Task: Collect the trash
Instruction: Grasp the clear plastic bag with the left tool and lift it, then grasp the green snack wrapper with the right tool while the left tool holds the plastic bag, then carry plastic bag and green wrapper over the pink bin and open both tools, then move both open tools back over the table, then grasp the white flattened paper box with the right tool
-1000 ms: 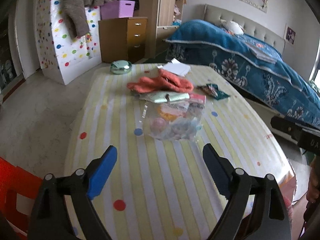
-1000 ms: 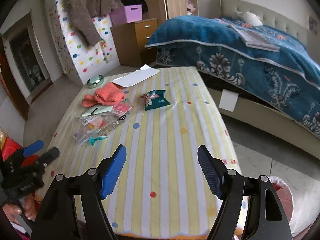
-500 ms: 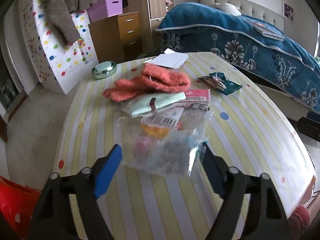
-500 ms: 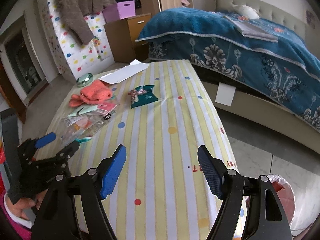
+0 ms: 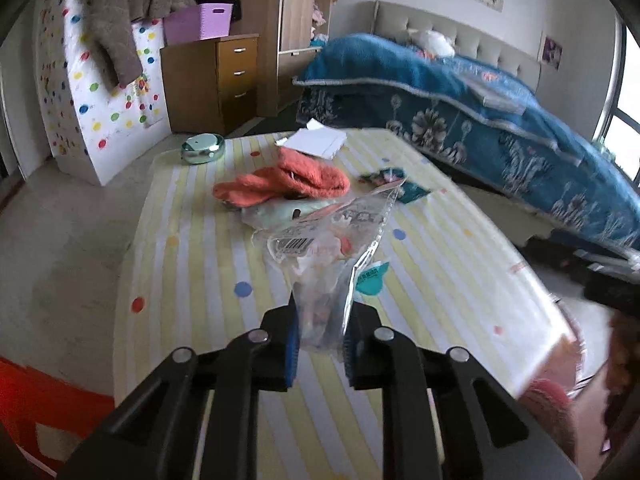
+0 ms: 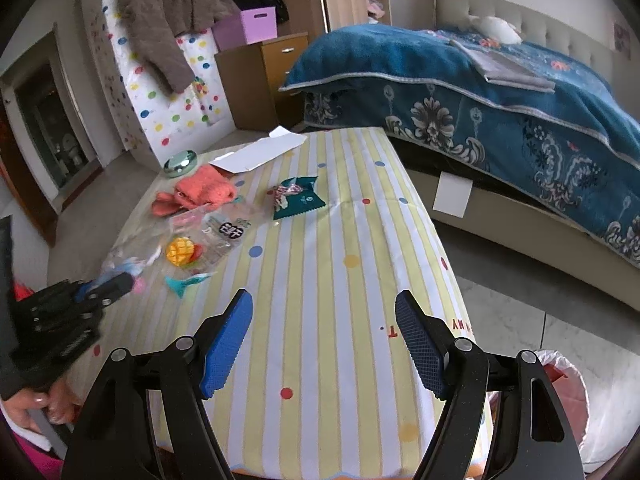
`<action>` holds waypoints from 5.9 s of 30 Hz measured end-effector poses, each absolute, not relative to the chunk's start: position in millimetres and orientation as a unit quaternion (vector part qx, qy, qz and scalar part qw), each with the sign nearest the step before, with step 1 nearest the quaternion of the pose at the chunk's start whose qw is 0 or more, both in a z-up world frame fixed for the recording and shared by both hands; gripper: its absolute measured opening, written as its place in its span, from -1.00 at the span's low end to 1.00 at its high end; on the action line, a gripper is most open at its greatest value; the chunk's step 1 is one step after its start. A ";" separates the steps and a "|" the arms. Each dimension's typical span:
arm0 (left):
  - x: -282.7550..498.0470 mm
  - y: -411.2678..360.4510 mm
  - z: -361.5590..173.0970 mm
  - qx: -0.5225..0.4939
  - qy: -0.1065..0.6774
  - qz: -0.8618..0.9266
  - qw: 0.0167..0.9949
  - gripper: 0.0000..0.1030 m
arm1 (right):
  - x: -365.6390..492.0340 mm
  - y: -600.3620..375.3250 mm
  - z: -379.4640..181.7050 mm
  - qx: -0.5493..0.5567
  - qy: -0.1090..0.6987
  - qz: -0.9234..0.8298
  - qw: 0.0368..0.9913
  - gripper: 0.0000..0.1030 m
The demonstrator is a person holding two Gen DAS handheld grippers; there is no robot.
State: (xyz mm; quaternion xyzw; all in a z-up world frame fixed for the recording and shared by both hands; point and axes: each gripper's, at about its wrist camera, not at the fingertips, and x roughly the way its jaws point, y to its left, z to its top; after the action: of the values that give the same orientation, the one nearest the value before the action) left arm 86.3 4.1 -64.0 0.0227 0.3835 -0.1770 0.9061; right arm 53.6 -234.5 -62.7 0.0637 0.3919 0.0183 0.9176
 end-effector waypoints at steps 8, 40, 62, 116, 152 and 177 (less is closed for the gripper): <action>63.1 37.5 -23.6 -0.031 0.334 -0.177 0.925 -0.73 | 45.4 -216.9 -54.1 0.050 0.390 0.033 0.919 0.52; 165.3 49.7 -51.5 -0.049 0.352 -0.124 0.926 -0.73 | 233.9 -193.3 -114.9 -0.018 0.451 0.031 0.892 0.42; 67.6 -15.7 -38.6 -0.047 0.357 -0.222 0.906 -0.73 | 83.3 -209.6 -58.5 0.000 0.395 0.055 0.917 -0.22; -30.8 -363.1 -116.7 0.150 0.399 -0.478 0.768 0.09 | -143.3 -493.5 -139.9 0.169 0.436 -0.218 0.857 0.30; 44.1 -46.3 -52.8 0.030 0.349 -0.189 0.918 0.35 | -27.2 -292.5 -51.3 0.038 0.381 -0.039 0.923 0.35; 167.7 94.0 -65.0 0.011 0.368 -0.029 0.929 0.37 | 192.7 -97.3 -79.5 -0.079 0.398 0.119 0.906 0.39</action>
State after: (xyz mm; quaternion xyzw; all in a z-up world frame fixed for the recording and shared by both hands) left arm 167.7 94.0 -65.0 0.0111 0.3677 -0.0288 0.9295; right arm 192.7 -97.3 -79.5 -0.0793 0.3982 0.1192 0.9060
